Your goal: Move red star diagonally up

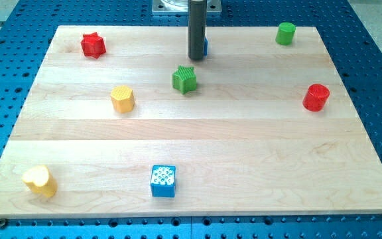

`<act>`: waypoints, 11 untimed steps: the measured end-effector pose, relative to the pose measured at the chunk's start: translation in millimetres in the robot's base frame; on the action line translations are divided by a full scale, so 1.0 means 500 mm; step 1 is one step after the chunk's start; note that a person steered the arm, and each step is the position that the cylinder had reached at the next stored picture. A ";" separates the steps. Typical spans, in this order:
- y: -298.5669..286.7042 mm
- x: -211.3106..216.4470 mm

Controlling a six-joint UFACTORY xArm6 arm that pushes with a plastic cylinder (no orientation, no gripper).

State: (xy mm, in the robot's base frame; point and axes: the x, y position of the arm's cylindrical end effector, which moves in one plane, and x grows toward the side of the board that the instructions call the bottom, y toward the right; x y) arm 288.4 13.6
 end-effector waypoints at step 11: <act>-0.405 -0.085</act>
